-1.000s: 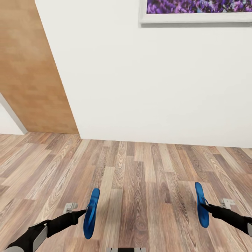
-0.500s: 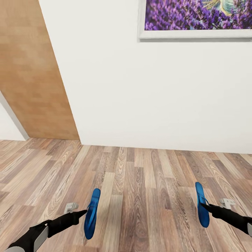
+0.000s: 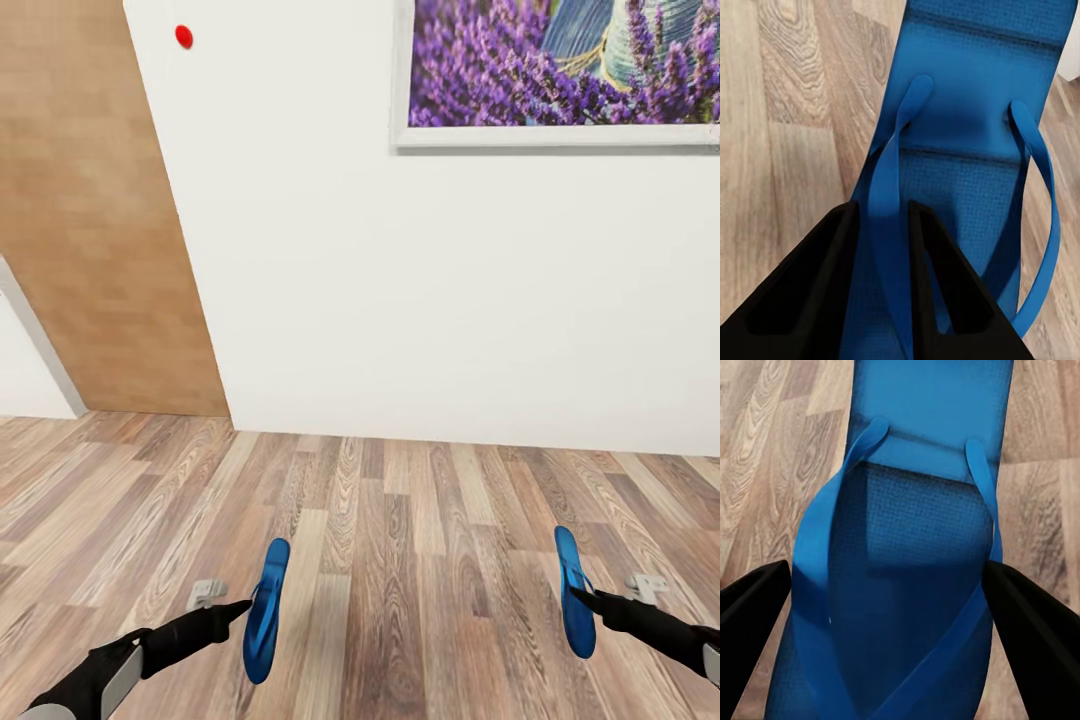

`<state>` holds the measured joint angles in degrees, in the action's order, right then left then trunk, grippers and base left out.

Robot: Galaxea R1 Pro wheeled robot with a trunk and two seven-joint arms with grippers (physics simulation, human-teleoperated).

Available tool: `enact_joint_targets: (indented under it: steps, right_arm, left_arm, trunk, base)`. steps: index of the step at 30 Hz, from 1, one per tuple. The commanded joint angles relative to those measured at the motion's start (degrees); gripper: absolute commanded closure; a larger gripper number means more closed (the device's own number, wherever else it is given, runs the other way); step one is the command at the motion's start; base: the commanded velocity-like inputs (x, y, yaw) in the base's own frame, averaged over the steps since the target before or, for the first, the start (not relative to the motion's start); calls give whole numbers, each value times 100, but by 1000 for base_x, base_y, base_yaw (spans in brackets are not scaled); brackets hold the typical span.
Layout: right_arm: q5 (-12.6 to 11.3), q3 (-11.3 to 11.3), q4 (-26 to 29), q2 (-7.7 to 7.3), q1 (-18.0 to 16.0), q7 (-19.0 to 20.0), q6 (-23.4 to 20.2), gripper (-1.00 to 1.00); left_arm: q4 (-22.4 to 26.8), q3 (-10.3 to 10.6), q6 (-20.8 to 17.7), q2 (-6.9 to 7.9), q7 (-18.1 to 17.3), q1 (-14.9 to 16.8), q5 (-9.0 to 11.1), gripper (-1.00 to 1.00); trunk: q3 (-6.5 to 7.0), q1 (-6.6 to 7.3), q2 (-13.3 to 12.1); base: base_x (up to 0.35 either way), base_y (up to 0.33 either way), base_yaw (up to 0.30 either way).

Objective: In the bedroom, move the book from the bed onto either nightstand, and place the two sandals side by side next to the bed.

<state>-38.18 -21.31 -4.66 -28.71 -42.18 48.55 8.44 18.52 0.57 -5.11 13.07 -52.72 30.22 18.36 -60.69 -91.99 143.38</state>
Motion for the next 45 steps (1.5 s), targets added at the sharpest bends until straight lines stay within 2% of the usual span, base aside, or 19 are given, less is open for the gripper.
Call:
enact_joint_targets:
  steps: [1,5,6,7,8,10,13,14,16,20,24,29,31,32,34,39,45]
  right_arm:
    - [-31,-49,-23,23,-3,24,43,100]
    - [-37,-49,-26,77,7,16,43,100]
    - [-38,-49,-26,135,10,-7,45,100]
    - [-39,-49,-26,229,13,-50,48,100]
    - [-40,-49,-26,478,17,-182,55,100]
    - [-41,-49,-26,633,136,-324,59,100]
    - [-38,-49,-23,714,375,-392,60,100]
    - [-26,-49,-24,781,411,-448,60,100]
    - [1,-49,-20,1090,438,-627,60,100]
    - [18,-49,-18,1354,446,-690,54,100]
    - [94,-49,-18,1417,448,-665,59,100]
    - [472,-49,-18,1376,448,-630,53,100]
    - [579,-49,-18,1361,456,-489,52,100]
    - [617,-49,-18,1355,513,-257,55,100]
    - [616,-49,-18,1354,603,-52,59,100]
    - [596,-49,-18,1355,657,46,60,100]
    - [594,-49,-18,1366,676,70,61,100]
  left_arm:
    - [1,12,-34,-18,34,2,27,100]
    - [-4,13,-7,-59,73,2,24,100]
    - [-5,14,-4,-62,74,2,25,100]
    - [-5,14,-2,-64,76,2,28,100]
    - [-61,15,3,-68,77,2,33,100]
    - [-396,20,143,-117,77,2,26,100]
    - [-892,22,750,-211,90,2,20,100]
    - [-1045,22,906,-242,106,2,19,100]
    - [-1247,22,1045,-285,293,2,19,100]
    - [-1543,23,1242,-318,649,3,19,100]
    - [-1677,29,1547,-377,852,3,19,100]
    - [-1702,26,1616,-460,897,2,16,100]
    - [-1707,24,1626,-467,901,2,17,100]
    - [-1709,23,1631,-468,902,2,18,100]
    - [-1710,23,1639,-468,903,2,18,100]
    - [-1711,24,1644,-471,904,2,19,100]
    - [-1711,30,1645,-474,901,2,19,100]
  trunk:
    - [18,3,1]
    - [106,14,-5]
    - [128,16,-6]
    - [151,19,-8]
    - [173,22,-9]
    - [217,27,-12]
    - [279,53,-53]
    - [297,75,-93]
    - [333,119,-173]
    - [405,207,-334]
    - [477,295,-494]
    - [567,405,-695]
    - [603,449,-775]
    - [620,471,-815]
    - [656,514,-895]
    - [746,624,-1096]
    - [746,624,-1096]
  base:
    - [0,0,0]
    - [0,0,0]
    - [0,0,0]
    - [0,0,0]
    - [0,0,0]
    - [0,0,0]
    - [0,0,0]
    - [0,0,0]
    - [0,0,0]
    - [0,0,0]
    - [0,0,0]
    - [0,0,0]
    - [0,0,0]
    - [0,0,0]
    - [0,0,0]
    - [0,0,0]
    - [0,0,0]
